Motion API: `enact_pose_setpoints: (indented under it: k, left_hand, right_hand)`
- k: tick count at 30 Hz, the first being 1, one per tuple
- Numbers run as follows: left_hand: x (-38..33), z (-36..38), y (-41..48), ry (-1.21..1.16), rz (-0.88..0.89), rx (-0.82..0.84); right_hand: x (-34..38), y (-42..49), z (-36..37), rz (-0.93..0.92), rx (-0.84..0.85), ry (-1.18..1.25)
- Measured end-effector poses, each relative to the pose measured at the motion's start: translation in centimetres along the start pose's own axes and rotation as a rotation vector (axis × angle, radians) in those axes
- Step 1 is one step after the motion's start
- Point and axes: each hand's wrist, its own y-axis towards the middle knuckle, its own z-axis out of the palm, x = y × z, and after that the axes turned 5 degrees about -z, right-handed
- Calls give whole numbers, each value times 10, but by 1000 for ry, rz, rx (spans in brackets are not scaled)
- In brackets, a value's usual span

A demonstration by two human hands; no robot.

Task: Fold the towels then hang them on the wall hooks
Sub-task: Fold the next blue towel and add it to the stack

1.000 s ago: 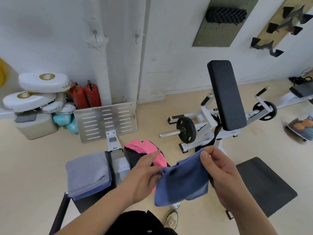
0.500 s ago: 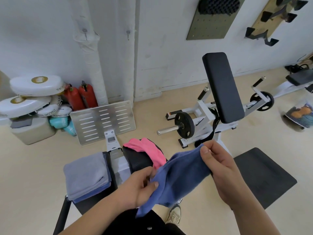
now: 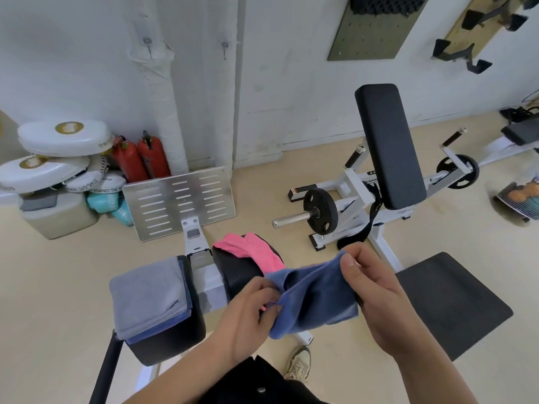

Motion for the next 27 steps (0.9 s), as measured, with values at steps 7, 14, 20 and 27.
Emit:
enact_pose_setpoints:
  k: [7,14,20,27]
  left_hand:
    - [4,5,3,84,-23,-110]
    - [-10,-12,15,179,144,-288]
    - [18,-31,18,411,46,-200]
    - [35,-38,10,305,-107,11]
  right_hand:
    - [1,5,4,-7,63,24]
    - [-1,8,2,12,60,0]
    - [-9,17,-7,59,-188,-106]
    - [-19,22,-19,90,-411,-102]
